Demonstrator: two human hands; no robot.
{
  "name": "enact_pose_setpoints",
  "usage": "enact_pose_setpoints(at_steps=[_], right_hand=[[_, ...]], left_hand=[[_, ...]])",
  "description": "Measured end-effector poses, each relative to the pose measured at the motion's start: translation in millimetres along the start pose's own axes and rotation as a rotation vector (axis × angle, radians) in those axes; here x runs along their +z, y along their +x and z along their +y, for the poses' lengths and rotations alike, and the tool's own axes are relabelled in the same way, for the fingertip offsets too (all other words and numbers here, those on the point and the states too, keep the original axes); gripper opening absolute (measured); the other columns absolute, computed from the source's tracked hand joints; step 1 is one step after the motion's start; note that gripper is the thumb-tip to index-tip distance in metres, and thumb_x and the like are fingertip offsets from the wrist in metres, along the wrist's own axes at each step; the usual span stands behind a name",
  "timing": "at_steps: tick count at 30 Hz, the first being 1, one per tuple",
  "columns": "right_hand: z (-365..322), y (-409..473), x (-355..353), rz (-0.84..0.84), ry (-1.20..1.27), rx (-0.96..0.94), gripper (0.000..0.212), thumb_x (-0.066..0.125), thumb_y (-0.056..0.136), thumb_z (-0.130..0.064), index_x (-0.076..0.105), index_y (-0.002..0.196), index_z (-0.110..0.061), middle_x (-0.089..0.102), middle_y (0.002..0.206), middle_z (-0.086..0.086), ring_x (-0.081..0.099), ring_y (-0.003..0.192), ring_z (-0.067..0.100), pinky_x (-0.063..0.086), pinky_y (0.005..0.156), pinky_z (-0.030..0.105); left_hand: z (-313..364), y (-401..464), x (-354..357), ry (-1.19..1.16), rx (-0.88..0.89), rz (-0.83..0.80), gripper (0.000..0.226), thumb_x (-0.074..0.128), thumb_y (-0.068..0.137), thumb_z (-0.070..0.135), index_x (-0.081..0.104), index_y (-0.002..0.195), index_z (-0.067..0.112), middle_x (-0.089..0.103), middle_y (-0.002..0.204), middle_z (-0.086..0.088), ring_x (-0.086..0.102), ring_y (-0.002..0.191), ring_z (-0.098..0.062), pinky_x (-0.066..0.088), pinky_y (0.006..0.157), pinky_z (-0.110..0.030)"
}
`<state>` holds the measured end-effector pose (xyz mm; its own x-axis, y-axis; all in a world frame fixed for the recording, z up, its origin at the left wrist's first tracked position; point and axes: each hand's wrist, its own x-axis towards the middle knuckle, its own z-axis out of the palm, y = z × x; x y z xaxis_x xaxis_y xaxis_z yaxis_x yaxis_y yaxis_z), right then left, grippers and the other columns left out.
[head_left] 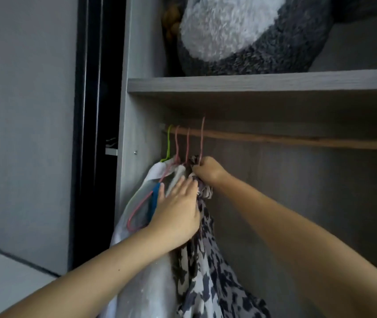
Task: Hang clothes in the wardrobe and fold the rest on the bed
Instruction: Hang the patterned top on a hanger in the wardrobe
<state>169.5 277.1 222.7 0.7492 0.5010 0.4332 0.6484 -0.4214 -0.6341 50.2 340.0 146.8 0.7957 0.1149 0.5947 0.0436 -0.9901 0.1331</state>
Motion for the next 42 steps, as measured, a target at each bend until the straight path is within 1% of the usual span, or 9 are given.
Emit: enact_pose_setpoints(at_steps=[3,7,11,14,17,20,25,29,42], right_hand=[[18,5,27,-0.095,-0.117,0.021,0.032,0.043,0.100,-0.018,0.061,0.117,0.002,0.061,0.119,0.022,0.057,0.112,0.032,0.042,0.084,0.031],[27,8,41,-0.122,-0.131,-0.007,0.029,0.040,0.100,-0.018,0.058,0.118,-0.005,0.058,0.118,0.022,0.053,0.119,0.036,0.042,0.092,0.034],[31,3,30,-0.120,-0.121,-0.026,0.042,0.035,0.102,-0.028,0.043,0.139,-0.009,0.051,0.137,0.017,0.050,0.123,0.032,0.041,0.098,0.035],[54,-17,11,-0.029,-0.163,0.039,0.052,0.037,0.101,-0.036,0.027,0.147,-0.014,0.048,0.140,0.015,0.048,0.124,0.034,0.041,0.101,0.041],[88,-56,-8,0.019,-0.269,0.112,0.054,0.039,0.100,-0.032,0.023,0.148,-0.014,0.051,0.135,0.016,0.049,0.122,0.034,0.040,0.102,0.046],[127,-110,-22,0.052,-0.351,0.220,0.053,0.040,0.099,-0.029,0.024,0.148,-0.014,0.057,0.125,0.017,0.053,0.115,0.034,0.043,0.098,0.046],[186,-239,-37,0.080,-0.396,0.458,0.052,0.042,0.097,-0.023,0.030,0.146,-0.014,0.058,0.125,0.019,0.055,0.114,0.035,0.046,0.094,0.041],[233,-370,-38,0.104,-0.415,0.691,0.047,0.043,0.094,-0.020,0.038,0.141,-0.015,0.055,0.125,0.016,0.051,0.118,0.035,0.044,0.098,0.042],[263,-723,-86,0.257,-0.410,1.364,0.041,0.042,0.092,-0.017,0.048,0.132,-0.012,0.052,0.130,0.016,0.052,0.118,0.033,0.044,0.096,0.038]], left_hand=[[-10,-3,18,0.213,-0.027,-0.141,0.068,0.036,0.094,0.011,0.002,0.153,0.015,-0.007,0.161,0.000,-0.012,0.147,-0.014,-0.010,0.117,-0.050],[-23,-9,31,0.342,-0.029,-0.139,0.072,0.036,0.093,0.006,-0.004,0.152,0.011,-0.008,0.161,-0.005,-0.013,0.147,-0.019,-0.011,0.117,-0.051],[-31,-15,25,0.361,-0.006,-0.064,0.068,0.037,0.094,0.015,0.002,0.153,0.014,-0.002,0.161,-0.002,-0.010,0.147,-0.016,-0.008,0.117,-0.050],[-21,-28,21,0.394,0.150,0.093,0.067,0.048,0.090,0.021,0.022,0.151,0.016,0.017,0.159,-0.008,0.006,0.148,-0.021,-0.002,0.117,-0.055],[1,-43,25,0.410,0.348,0.227,0.058,0.073,0.068,0.015,0.061,0.125,0.011,0.054,0.136,-0.015,0.045,0.133,-0.029,0.022,0.111,-0.062],[27,-59,47,0.290,0.437,0.247,0.046,0.076,0.066,0.011,0.069,0.111,0.008,0.063,0.122,-0.015,0.056,0.120,-0.030,0.031,0.106,-0.063],[84,-110,112,0.039,0.455,-0.005,0.036,0.062,0.081,0.012,0.064,0.116,0.012,0.062,0.115,-0.007,0.055,0.114,-0.028,0.029,0.110,-0.051],[141,-165,168,-0.113,0.558,-0.287,0.035,0.047,0.090,0.019,0.056,0.124,0.019,0.058,0.116,0.000,0.051,0.115,-0.024,0.035,0.097,-0.035],[382,-342,206,-0.386,1.031,-0.736,0.033,0.040,0.093,0.020,0.054,0.122,0.019,0.059,0.122,-0.002,0.052,0.116,-0.024,0.046,0.087,-0.034]])
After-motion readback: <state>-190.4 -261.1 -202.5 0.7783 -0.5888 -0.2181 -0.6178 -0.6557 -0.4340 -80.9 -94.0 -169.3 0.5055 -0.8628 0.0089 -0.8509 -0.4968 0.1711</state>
